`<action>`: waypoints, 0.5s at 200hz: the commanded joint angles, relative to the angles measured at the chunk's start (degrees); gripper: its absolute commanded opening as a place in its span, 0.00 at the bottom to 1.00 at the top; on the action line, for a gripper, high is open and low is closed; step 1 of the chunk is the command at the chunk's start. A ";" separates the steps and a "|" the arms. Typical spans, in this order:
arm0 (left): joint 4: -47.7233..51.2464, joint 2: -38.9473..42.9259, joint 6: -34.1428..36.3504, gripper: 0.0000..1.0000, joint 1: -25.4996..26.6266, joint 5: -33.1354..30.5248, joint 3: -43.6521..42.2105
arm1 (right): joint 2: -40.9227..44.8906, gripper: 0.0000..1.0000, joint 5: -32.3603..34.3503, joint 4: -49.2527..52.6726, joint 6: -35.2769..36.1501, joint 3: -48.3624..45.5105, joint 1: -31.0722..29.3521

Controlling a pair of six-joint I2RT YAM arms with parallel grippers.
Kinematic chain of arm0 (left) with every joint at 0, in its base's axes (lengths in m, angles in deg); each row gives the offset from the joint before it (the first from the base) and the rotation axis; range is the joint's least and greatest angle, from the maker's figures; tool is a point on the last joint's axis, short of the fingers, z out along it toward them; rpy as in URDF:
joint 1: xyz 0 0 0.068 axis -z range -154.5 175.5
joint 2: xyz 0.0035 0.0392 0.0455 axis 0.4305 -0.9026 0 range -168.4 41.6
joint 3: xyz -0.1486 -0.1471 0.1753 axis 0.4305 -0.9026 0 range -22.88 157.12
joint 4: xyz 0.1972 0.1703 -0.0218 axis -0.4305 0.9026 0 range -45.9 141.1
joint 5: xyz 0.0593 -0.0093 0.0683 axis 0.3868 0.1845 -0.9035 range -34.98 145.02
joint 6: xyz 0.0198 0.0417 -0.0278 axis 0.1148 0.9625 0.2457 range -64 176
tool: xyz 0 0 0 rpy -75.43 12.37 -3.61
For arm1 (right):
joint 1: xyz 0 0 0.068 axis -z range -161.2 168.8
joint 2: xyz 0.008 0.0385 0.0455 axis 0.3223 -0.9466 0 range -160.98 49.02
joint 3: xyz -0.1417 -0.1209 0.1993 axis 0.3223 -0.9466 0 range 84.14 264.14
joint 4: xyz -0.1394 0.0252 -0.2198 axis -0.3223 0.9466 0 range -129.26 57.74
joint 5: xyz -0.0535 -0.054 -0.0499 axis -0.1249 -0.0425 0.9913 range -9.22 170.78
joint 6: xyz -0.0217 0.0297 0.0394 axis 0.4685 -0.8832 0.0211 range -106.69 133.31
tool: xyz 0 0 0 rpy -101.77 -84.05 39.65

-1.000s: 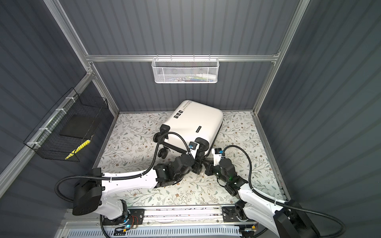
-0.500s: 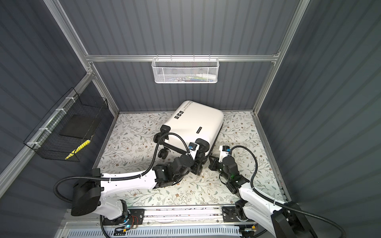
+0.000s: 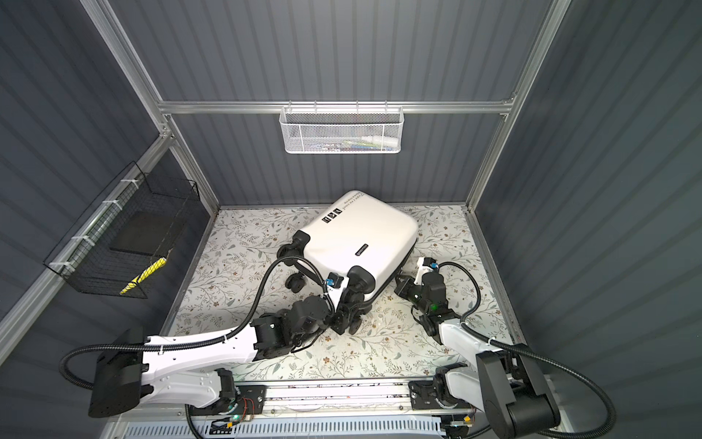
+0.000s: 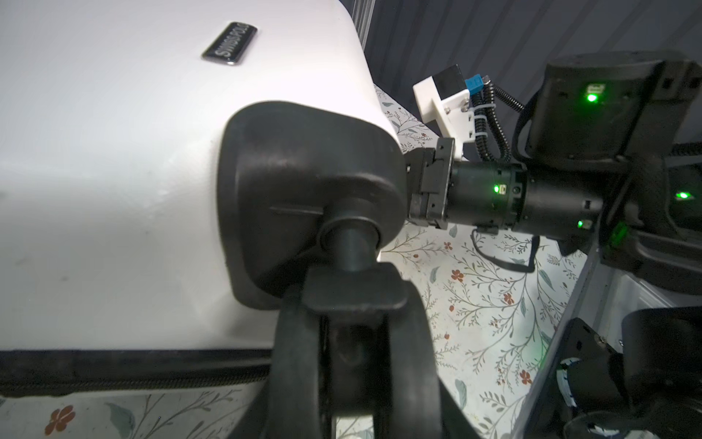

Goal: Pack the luggage

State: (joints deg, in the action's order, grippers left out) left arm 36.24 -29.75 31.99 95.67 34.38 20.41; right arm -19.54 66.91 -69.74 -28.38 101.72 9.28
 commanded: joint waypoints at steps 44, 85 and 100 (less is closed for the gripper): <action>3.54 11.68 -2.50 0.00 0.05 -3.98 -3.17 | -5.50 0.00 8.80 -1.42 -5.26 7.09 13.57; 4.47 13.23 -3.46 0.00 0.01 -4.33 -4.96 | -10.95 0.00 4.59 -3.48 -6.03 11.81 18.56; 4.52 12.83 -3.29 0.00 0.05 -4.58 -4.91 | -13.58 0.00 0.93 -5.26 -5.85 13.58 18.60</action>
State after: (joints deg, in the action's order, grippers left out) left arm 41.51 -20.33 31.05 96.17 35.54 15.23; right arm -29.09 64.62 -71.19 -33.23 111.91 25.17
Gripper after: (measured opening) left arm 0.438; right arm 0.045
